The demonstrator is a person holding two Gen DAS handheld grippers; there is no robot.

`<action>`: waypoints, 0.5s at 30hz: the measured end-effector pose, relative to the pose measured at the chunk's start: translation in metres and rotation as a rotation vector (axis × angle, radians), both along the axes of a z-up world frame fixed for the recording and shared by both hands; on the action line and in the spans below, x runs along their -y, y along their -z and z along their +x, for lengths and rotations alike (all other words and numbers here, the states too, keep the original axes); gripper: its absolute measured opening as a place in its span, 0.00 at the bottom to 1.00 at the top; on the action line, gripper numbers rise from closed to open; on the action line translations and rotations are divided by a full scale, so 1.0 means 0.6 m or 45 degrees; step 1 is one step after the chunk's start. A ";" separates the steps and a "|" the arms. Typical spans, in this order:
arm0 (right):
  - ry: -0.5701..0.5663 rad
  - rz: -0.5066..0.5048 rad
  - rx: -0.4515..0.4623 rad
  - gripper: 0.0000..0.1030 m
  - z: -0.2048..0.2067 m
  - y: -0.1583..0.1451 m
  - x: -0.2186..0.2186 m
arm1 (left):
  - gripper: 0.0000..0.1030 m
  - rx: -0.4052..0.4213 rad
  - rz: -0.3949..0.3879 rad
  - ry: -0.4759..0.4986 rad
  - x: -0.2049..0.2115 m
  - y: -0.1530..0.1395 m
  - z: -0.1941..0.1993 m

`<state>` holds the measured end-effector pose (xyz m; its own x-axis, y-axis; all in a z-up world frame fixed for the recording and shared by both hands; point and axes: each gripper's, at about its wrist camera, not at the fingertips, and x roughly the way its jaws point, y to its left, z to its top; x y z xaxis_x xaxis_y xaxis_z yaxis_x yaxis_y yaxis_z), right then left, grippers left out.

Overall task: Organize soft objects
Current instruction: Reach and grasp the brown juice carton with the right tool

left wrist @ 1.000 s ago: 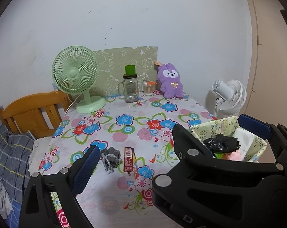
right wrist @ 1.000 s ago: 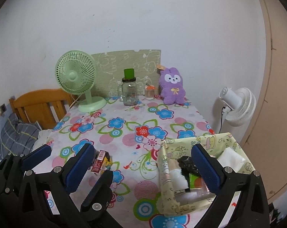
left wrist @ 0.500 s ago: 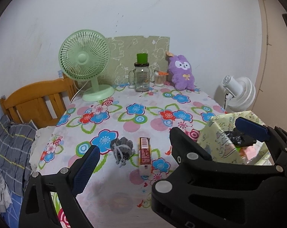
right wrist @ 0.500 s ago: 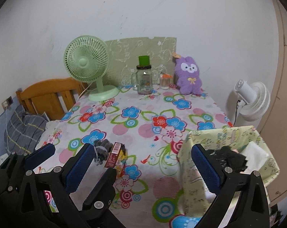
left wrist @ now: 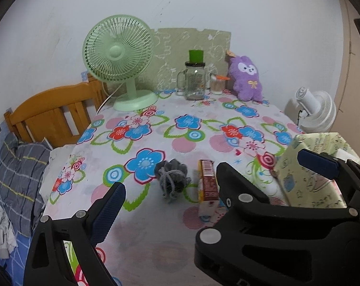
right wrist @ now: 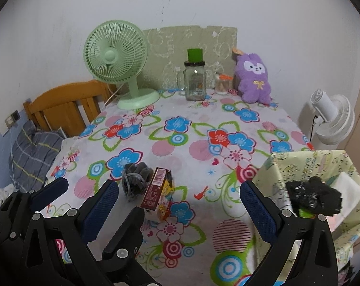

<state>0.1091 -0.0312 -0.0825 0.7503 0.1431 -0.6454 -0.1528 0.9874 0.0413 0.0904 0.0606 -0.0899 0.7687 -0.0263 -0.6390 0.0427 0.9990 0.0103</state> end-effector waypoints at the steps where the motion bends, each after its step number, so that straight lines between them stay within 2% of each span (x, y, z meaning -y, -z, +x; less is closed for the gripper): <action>1: -0.002 0.000 -0.009 1.00 0.004 0.005 -0.003 | 0.95 -0.009 0.003 -0.006 -0.002 0.005 0.004; 15: -0.028 0.007 -0.104 0.98 0.046 0.052 -0.026 | 0.94 -0.078 0.034 -0.044 -0.029 0.044 0.037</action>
<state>0.1366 -0.0153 -0.1135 0.6917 0.1627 -0.7037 -0.1703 0.9836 0.0600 0.1127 0.0779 -0.1163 0.7284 0.0174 -0.6849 0.0096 0.9993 0.0356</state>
